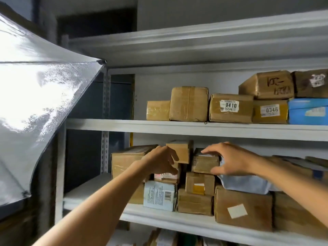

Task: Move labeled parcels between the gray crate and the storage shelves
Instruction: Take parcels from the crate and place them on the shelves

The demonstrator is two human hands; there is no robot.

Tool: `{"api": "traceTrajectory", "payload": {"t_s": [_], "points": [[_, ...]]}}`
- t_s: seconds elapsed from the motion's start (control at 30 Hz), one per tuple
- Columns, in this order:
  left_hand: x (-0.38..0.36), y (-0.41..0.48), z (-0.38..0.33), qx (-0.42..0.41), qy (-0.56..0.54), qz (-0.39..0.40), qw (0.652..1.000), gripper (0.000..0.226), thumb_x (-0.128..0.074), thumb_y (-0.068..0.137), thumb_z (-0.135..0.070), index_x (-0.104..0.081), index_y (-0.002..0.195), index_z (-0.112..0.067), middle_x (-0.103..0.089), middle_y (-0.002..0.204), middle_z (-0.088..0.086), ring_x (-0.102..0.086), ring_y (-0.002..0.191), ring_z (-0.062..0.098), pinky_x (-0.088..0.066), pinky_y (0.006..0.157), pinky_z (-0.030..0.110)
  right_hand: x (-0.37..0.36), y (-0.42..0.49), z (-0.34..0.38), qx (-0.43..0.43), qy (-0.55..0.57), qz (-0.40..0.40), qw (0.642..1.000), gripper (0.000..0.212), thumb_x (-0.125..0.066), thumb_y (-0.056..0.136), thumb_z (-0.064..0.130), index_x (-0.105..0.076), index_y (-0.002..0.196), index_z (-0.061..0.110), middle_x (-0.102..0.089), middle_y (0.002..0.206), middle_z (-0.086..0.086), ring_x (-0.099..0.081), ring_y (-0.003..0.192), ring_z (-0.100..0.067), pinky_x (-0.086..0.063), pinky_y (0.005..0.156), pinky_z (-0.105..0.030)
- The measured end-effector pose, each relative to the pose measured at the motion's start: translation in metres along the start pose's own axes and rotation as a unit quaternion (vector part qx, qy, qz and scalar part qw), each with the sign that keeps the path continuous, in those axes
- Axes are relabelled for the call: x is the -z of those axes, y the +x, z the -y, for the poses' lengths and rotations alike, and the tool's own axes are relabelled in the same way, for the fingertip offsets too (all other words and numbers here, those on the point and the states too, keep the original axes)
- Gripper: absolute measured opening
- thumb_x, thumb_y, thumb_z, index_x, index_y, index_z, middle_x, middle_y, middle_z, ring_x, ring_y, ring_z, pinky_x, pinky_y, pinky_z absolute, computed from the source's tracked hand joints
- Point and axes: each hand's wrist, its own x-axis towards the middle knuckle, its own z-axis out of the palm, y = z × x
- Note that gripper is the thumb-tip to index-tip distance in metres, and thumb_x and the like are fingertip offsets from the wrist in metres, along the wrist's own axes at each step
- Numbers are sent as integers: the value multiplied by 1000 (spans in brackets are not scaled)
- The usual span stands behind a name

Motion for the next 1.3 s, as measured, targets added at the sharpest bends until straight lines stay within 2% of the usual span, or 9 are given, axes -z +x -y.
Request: {"api": "traceTrajectory", "payload": {"t_s": [0.1, 0.2, 0.37, 0.53, 0.77, 0.97, 1.07, 1.17, 1.3], "points": [[11, 6, 7, 6, 3, -21, 1000, 46, -82, 75, -25, -66, 117, -19, -71, 108, -1, -68, 93, 15, -55, 90, 36, 2, 11, 2, 11, 10, -6, 1000, 55, -72, 77, 23, -56, 130, 26, -60, 122, 13, -55, 108, -2, -44, 96, -20], [31, 14, 18, 22, -8, -80, 996, 40, -81, 75, -23, -67, 113, -18, -72, 106, -2, -68, 90, 13, -57, 85, 32, 4, 30, 8, 31, 15, -10, 999, 48, -73, 74, 22, -62, 121, 25, -65, 118, 8, -60, 105, -7, -49, 97, -32], [66, 29, 43, 59, -24, -213, 975, 40, -81, 76, -27, -67, 112, -17, -70, 105, 2, -66, 88, 16, -57, 81, 33, 13, 72, 23, 49, -12, -42, 998, 67, -74, 78, 25, -49, 140, 21, -54, 138, 4, -51, 122, -9, -43, 103, -26], [94, 59, 82, 72, -25, -308, 948, 45, -81, 76, -33, -67, 116, -15, -71, 109, 3, -67, 96, 18, -55, 83, 32, 24, 108, 40, 52, -9, -78, 996, 66, -74, 81, 27, -46, 141, 22, -53, 135, 3, -51, 118, -6, -43, 102, -28], [115, 99, 119, 47, -38, -303, 951, 54, -83, 73, -32, -64, 119, -11, -70, 112, 8, -67, 96, 20, -54, 79, 30, 28, 154, 46, 47, -20, -124, 991, 60, -75, 79, 24, -53, 135, 22, -57, 133, 5, -54, 117, -6, -45, 101, -25], [114, 117, 123, 60, -82, -279, 955, 71, -83, 69, -41, -59, 127, -8, -68, 114, 11, -66, 98, 25, -55, 87, 36, 36, 168, 47, 54, -29, -179, 982, 54, -75, 79, 20, -58, 130, 19, -64, 121, 3, -59, 104, -4, -50, 91, -24], [109, 127, 121, 58, -126, -252, 958, 90, -84, 67, -45, -43, 142, -19, -62, 123, 11, -62, 104, 28, -54, 92, 41, 39, 175, 52, 64, -34, -199, 977, 51, -73, 79, 21, -59, 128, 19, -65, 117, 3, -60, 100, -5, -53, 89, -29], [102, 134, 118, 15, -159, -198, 967, 101, -83, 72, -31, -21, 151, -35, -51, 134, 12, -57, 114, 32, -51, 97, 43, 37, 179, 52, 68, -45, -202, 976, 51, -73, 78, 22, -61, 128, 18, -65, 116, 4, -60, 99, -5, -53, 89, -31], [102, 139, 116, -5, -163, -236, 958, 82, -84, 70, -18, -39, 138, -26, -55, 121, 12, -55, 98, 23, -55, 89, 39, 36, 182, 50, 70, -46, -201, 976, 50, -72, 78, 21, -62, 127, 17, -66, 115, 3, -61, 99, -6, -53, 89, -30]]}}
